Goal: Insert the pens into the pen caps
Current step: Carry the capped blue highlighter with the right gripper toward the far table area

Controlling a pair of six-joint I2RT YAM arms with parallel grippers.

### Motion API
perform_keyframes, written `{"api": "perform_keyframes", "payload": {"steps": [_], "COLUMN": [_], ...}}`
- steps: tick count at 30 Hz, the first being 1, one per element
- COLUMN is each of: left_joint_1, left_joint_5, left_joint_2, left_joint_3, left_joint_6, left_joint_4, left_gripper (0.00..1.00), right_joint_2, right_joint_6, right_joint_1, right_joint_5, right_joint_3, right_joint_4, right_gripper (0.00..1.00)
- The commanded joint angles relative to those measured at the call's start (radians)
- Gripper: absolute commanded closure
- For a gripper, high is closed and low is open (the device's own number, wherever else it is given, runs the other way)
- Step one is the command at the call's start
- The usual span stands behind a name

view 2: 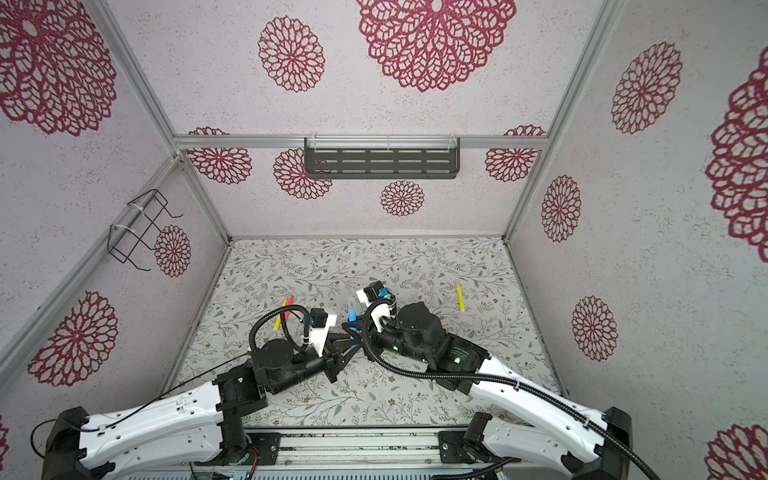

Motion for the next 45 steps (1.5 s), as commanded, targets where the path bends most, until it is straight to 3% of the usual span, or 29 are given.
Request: {"api": "perform_keyframes", "payload": {"steps": [1,5,9,18,29,45], "left_joint_1": [-0.002,-0.002,-0.003,-0.003,-0.003,-0.003], "left_joint_5": [-0.035,-0.060,-0.075,-0.125,-0.177,-0.210], "left_joint_2": [-0.014,-0.012,-0.014,-0.037,-0.076,-0.140], "left_joint_3": [-0.005,-0.002,0.001,0.003,-0.007,-0.040], "left_joint_6": [-0.024,-0.035,-0.036,-0.035,-0.041,-0.064], "left_joint_4": [0.006,-0.014,-0.027,-0.080,-0.142,-0.189], "left_gripper": [0.83,0.50,0.41,0.39,0.39,0.39], "right_joint_2": [-0.013,-0.022,-0.022,0.015,0.144,0.271], "right_joint_6": [0.016,0.011,0.007,-0.025,-0.050,-0.132], "right_joint_1": [-0.006,-0.009,-0.016,-0.091,-0.289,-0.549], "right_joint_5": [0.004,0.029,0.064,0.176,0.246,0.330], "right_joint_3": [0.004,0.014,0.031,0.123,0.272,0.286], "right_joint_4": [0.056,0.029,-0.015,-0.201,-0.435,-0.540], "right_gripper": [1.00,1.00,1.00,1.00,1.00,1.00]}}
